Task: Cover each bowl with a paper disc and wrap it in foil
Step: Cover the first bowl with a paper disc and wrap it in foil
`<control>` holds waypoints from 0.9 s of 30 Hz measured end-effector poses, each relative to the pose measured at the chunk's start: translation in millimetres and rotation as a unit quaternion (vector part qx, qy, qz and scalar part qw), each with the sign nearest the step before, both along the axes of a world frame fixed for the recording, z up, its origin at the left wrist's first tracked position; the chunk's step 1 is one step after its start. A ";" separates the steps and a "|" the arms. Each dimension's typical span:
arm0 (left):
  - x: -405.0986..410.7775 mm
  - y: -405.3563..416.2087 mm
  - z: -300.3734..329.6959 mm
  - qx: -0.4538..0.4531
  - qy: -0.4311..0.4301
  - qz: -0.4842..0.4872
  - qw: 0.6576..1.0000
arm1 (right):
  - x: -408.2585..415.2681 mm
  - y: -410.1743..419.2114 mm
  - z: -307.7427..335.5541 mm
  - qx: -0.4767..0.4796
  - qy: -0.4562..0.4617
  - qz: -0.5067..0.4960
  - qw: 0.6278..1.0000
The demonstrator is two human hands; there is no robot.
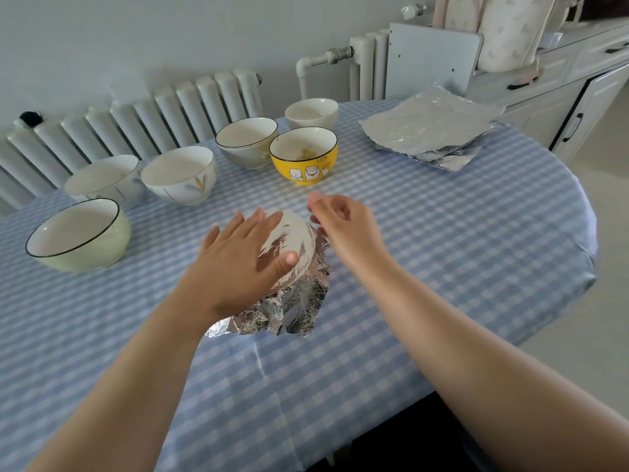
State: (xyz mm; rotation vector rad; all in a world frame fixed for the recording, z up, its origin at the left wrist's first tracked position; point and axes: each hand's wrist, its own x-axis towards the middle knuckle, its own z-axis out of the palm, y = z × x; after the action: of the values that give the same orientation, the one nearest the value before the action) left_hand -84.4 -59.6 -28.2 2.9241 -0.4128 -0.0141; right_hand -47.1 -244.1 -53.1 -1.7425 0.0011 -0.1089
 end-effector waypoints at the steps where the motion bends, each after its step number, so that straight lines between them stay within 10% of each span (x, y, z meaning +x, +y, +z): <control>1: 0.6 0.1 -0.5 0.006 0.005 -0.001 1.000 | -5.9 3.6 -0.2 -0.001 -0.001 0.013 1.000; 27: 1.2 -1.4 -5.1 0.005 -0.013 0.004 1.000 | -18.1 20.1 -32.5 0.150 0.097 -0.072 0.981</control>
State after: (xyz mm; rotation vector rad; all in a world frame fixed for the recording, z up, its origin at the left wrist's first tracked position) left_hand -83.2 -61.0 -33.3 2.9387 -0.4065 0.0223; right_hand -65.2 -224.0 -85.6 -1.4440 0.2744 -0.0425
